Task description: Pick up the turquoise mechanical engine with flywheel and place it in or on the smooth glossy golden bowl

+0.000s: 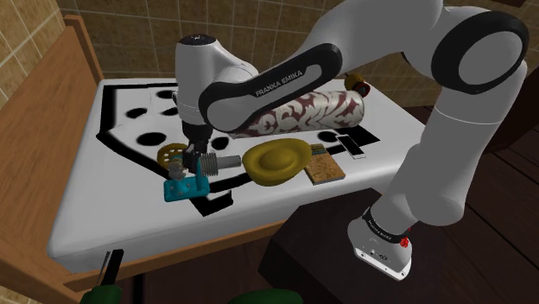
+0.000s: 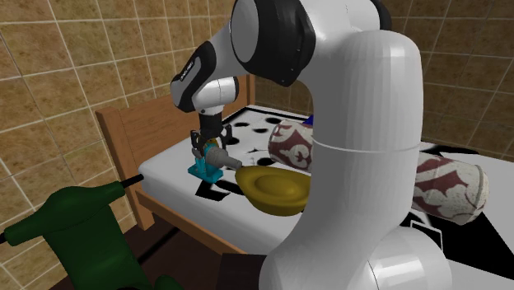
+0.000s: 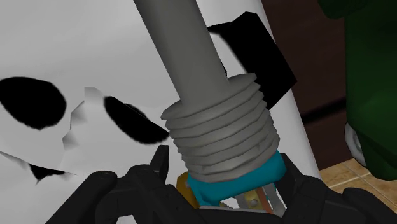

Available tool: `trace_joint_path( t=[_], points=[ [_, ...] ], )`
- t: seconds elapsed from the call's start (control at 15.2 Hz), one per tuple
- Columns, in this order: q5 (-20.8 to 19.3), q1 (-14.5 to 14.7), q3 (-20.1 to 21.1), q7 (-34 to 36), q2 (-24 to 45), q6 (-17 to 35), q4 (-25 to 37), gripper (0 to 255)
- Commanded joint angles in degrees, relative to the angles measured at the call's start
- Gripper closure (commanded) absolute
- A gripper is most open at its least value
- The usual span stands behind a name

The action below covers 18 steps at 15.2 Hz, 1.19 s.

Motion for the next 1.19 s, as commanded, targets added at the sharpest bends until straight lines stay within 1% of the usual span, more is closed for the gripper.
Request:
trace_joint_path(
  t=[0.0, 1.12],
  points=[
    [0.3, -0.1, 0.1, -0.1, -0.6, -1.3, 0.7, 255],
    [2.3, -0.5, 0.6, -1.3, -5.5, -13.1, 7.9, 255]
  ],
)
